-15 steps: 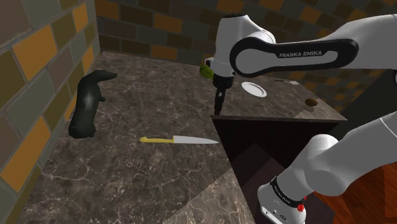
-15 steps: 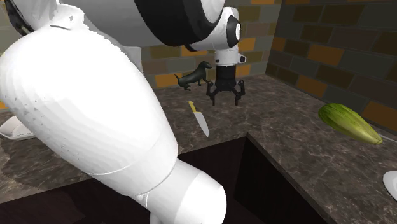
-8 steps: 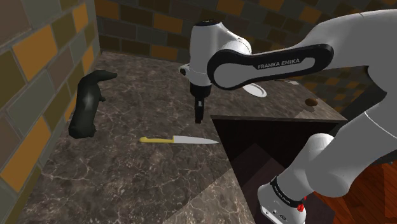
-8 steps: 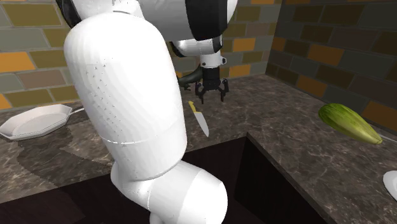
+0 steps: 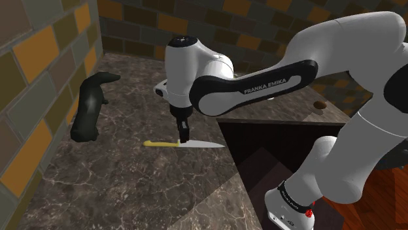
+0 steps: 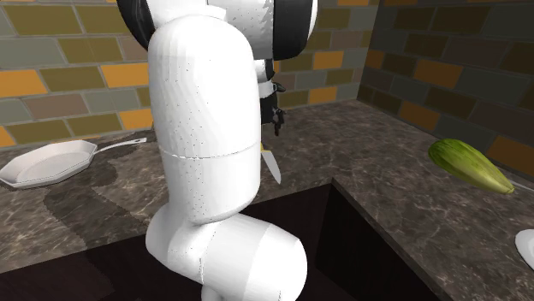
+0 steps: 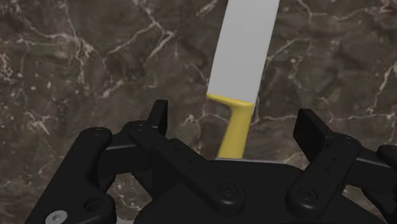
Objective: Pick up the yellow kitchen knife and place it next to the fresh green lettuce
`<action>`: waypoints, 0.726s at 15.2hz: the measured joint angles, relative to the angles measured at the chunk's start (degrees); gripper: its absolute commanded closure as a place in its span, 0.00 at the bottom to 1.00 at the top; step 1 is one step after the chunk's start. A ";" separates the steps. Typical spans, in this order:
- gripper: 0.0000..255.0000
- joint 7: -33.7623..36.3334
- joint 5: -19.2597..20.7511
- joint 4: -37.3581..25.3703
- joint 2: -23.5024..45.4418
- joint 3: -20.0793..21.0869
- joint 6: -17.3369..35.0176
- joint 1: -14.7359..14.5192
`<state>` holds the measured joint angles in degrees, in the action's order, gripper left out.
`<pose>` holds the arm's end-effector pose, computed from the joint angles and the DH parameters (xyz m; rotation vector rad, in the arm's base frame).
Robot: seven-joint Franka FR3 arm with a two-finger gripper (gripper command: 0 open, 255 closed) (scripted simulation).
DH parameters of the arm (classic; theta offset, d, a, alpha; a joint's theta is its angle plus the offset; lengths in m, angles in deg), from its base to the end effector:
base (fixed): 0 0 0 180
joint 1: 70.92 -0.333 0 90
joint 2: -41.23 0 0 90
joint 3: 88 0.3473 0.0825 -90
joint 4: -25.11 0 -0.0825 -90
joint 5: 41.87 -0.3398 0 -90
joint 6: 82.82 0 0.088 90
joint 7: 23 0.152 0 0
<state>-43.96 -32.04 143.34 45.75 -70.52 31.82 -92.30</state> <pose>0.4063 0.3026 0.3980 2.5275 1.5973 -0.1726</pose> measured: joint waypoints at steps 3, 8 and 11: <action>0.00 -0.57 1.25 -1.15 2.44 1.23 1.38 -1.40; 0.00 -0.28 2.22 0.73 3.88 1.13 4.65 -1.44; 0.00 0.06 2.78 1.67 4.79 0.93 6.41 -1.38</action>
<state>-43.90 -29.25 145.01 50.54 -69.59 38.23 -93.67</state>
